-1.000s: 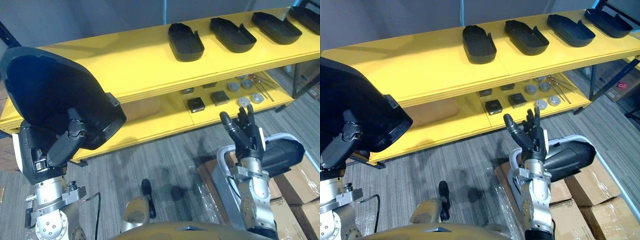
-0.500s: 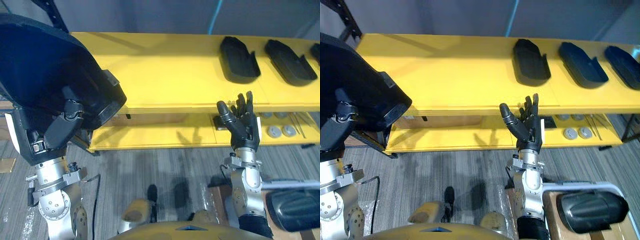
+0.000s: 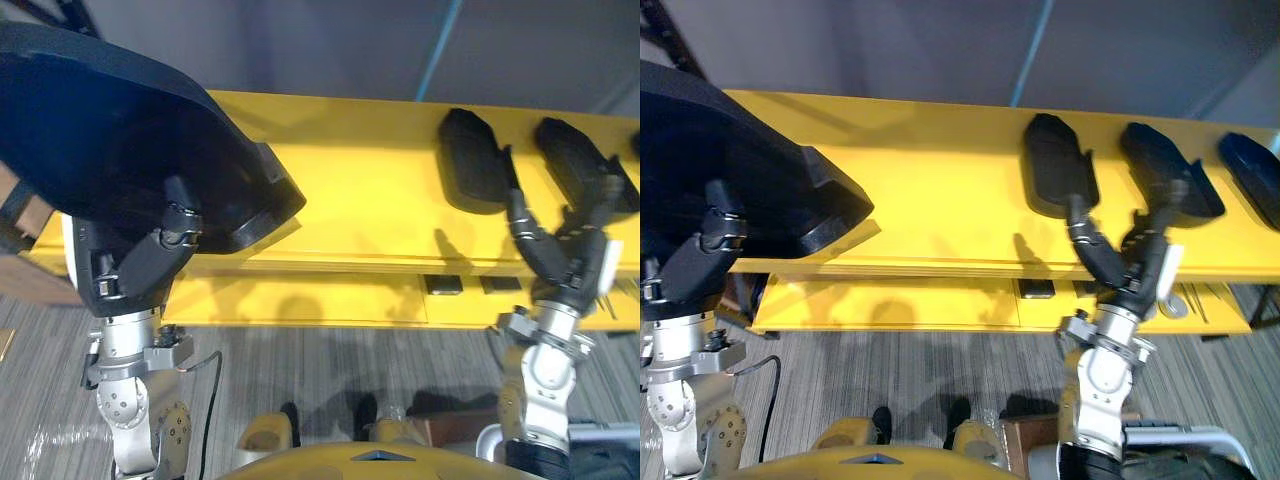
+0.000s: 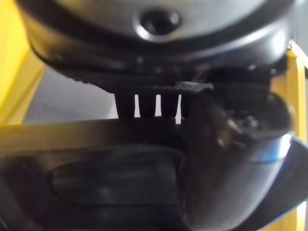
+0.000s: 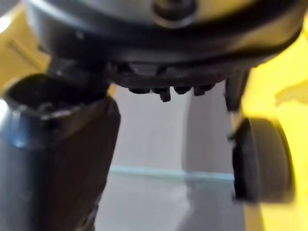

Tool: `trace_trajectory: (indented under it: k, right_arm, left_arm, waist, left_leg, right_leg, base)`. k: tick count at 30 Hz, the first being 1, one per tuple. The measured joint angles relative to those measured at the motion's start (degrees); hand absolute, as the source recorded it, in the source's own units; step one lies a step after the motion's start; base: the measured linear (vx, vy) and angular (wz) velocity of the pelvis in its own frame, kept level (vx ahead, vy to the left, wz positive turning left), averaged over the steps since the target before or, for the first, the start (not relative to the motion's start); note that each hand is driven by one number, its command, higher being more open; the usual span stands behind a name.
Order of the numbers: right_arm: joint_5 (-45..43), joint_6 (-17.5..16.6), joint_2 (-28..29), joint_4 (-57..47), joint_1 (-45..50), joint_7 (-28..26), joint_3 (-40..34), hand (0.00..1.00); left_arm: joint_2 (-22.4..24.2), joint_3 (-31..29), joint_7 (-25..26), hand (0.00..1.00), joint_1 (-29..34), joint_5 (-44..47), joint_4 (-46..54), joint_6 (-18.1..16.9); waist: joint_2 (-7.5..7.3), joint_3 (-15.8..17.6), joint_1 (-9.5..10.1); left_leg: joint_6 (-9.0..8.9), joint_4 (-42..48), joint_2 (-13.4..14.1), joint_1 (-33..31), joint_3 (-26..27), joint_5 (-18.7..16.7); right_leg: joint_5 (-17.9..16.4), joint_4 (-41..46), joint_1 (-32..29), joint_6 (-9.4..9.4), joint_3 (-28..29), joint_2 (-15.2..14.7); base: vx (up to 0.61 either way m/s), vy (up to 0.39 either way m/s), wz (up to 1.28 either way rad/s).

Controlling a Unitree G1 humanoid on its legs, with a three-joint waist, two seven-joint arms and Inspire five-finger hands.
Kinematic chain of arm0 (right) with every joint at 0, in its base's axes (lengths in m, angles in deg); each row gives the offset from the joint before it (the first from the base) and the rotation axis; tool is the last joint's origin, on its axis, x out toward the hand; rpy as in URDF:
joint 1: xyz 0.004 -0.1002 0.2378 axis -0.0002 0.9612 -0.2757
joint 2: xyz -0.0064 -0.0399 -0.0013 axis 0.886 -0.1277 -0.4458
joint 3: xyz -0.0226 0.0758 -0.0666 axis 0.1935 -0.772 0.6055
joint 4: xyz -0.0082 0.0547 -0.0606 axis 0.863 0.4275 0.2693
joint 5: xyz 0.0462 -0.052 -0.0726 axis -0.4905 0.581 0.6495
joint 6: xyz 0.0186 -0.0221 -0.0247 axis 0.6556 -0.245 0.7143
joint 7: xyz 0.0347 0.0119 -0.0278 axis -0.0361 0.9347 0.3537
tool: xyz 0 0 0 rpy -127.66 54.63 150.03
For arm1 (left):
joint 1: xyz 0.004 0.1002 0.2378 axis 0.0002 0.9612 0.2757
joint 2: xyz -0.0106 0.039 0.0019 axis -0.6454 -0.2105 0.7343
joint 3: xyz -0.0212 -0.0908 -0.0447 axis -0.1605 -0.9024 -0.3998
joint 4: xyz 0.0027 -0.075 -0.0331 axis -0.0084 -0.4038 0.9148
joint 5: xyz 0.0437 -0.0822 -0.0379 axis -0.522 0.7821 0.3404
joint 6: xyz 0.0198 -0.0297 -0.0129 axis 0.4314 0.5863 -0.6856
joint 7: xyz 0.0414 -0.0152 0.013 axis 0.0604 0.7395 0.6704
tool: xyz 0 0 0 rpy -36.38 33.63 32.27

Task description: Walk over and take three plastic housings, then place them on the shelf

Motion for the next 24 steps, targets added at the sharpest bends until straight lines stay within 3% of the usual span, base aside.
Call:
trace_trajectory:
  k: [1, 4, 5, 7, 8, 9, 10, 13, 15, 19, 20, 24]
  right_arm:
    - [-0.6, -0.6, 0.0, -0.8, 2.5, -0.4, -3.0, 1.00]
    - [-2.3, -0.5, 0.1, -0.4, 7.8, -1.4, -7.6, 1.00]
    - [-2.3, -0.5, 0.1, 0.2, 8.8, -1.5, -8.9, 1.00]
    - [-2.0, -0.6, 0.0, 0.3, 10.9, -1.1, -10.5, 1.00]
    - [-1.9, -0.6, 0.0, 0.2, 12.0, -0.7, -10.9, 1.00]
    - [-2.0, -0.6, 0.4, 0.2, 13.5, 0.0, -11.0, 1.00]
    - [-2.2, -0.6, 1.2, 0.3, 14.8, 0.0, -10.8, 1.00]
    - [-2.5, 0.0, 3.9, 1.2, 18.2, -2.8, -8.8, 1.00]
    - [-2.3, 1.6, 4.7, 4.8, 19.0, -7.5, -7.4, 1.00]
    - [-1.3, 8.0, 4.8, 18.9, 18.2, -15.7, -1.9, 1.00]
    - [0.4, 9.8, 4.7, 22.3, 17.8, -17.9, -1.1, 1.00]
    - [2.3, 14.0, 3.2, 32.7, 15.9, -22.6, 1.3, 1.00]
  left_arm:
    - [0.0, -0.2, -0.1, 0.00, 0.3, 0.0, 0.2, -1.3]
    - [0.3, -1.1, 2.6, 0.00, -1.1, -0.1, -0.3, -2.2]
    - [0.7, -1.2, 4.1, 0.00, -1.1, -0.2, -0.8, -2.1]
    - [1.4, -1.1, 4.4, 0.00, -0.9, -0.8, -1.2, -2.1]
    - [1.7, -1.0, 4.3, 0.00, -1.0, -0.9, -1.1, -2.1]
    - [2.1, -1.0, 3.8, 0.00, -1.0, -1.0, -1.1, -1.8]
    - [2.0, -1.1, 3.3, 0.00, -1.0, -0.8, -0.9, -1.3]
    - [1.6, -2.2, 2.4, 0.00, -0.9, -0.3, 0.6, 0.6]
    - [0.5, -3.4, 1.4, 0.00, -0.9, 1.2, 1.5, 4.4]
    - [-3.4, -3.5, -1.4, 0.00, -1.2, 6.5, 0.8, 17.8]
    - [-4.3, -3.1, -1.9, 0.00, -2.4, 8.0, -0.5, 22.2]
    - [-8.6, 0.5, -1.9, 0.00, -9.4, 11.0, -9.9, 31.8]
  waist:
    - [1.07, 0.0, -0.78]
    - [1.35, 0.3, -2.92]
    - [1.31, 0.3, -3.33]
    - [2.06, 0.0, -4.13]
    - [3.59, -0.6, -4.68]
    - [5.20, -1.5, -5.55]
    - [5.49, -1.7, -5.75]
    - [5.33, -1.9, -5.98]
    - [4.89, -2.8, -6.54]
    - [2.39, -4.4, -6.47]
    - [2.29, -4.5, -6.40]
    - [2.69, -4.6, -6.64]
  left_leg:
    - [-0.21, 2.7, 1.2, -0.2, 0.3, -1.4]
    - [-2.48, 14.9, 3.9, -4.1, 3.8, -2.2]
    - [-1.67, 17.0, 5.1, -4.8, 7.0, -2.7]
    - [-0.86, 11.1, 8.8, -3.5, 11.4, -2.6]
    - [-1.12, 6.3, 10.3, -2.4, 12.6, -0.9]
    - [-3.82, 1.1, 10.7, -0.7, 14.4, 3.2]
    - [-3.78, -1.8, 9.2, 0.9, 15.3, 5.2]
    - [-3.03, -5.8, 5.6, 3.3, 16.9, 6.0]
    - [-2.53, -7.7, 4.1, 4.1, 17.6, 6.8]
    - [-2.07, -9.1, 3.4, 5.4, 18.8, 7.7]
    - [-2.09, -9.2, 3.4, 5.6, 18.8, 7.7]
    - [-2.33, -10.7, 3.2, 6.8, 18.9, 8.1]
  right_leg:
    - [-0.4, -0.6, 1.1, -0.39, 0.1, 1.1]
    - [-0.6, -1.9, 3.8, -0.86, -0.2, 1.4]
    - [-0.6, -1.7, 4.2, -0.88, 0.1, 0.4]
    - [-0.7, -1.9, 4.2, -0.70, 0.2, -0.6]
    - [-1.0, -2.4, 4.2, -0.38, 0.0, -0.7]
    - [-2.0, -2.1, 3.6, 0.87, -0.1, -1.6]
    - [-2.4, -1.4, 3.4, 1.38, 0.0, -2.8]
    - [-1.9, -1.0, 3.3, 1.92, 1.0, -5.7]
    - [-1.6, -0.9, 3.3, 2.67, 1.2, -6.9]
    - [-0.8, -1.3, 3.7, 3.80, 1.8, -7.3]
    - [-0.7, -1.3, 3.8, 3.98, 1.6, -7.2]
    - [-0.7, -1.4, 4.5, 3.99, 1.5, -7.0]
  base:
    - [0.09, -0.033, -0.22]
    - [0.07, -0.022, -0.04]
    - [0.01, -0.002, -0.10]
    - [-0.03, 0.018, -0.07]
    - [-0.03, 0.130, 0.09]
    - [0.01, 0.228, 0.09]
    - [0.02, 0.228, 0.00]
    - [0.03, 0.186, -0.10]
    - [0.06, 0.149, -0.05]
    - [0.07, 0.037, -0.11]
    - [0.06, -0.005, 0.01]
    - [0.00, 0.001, -0.03]
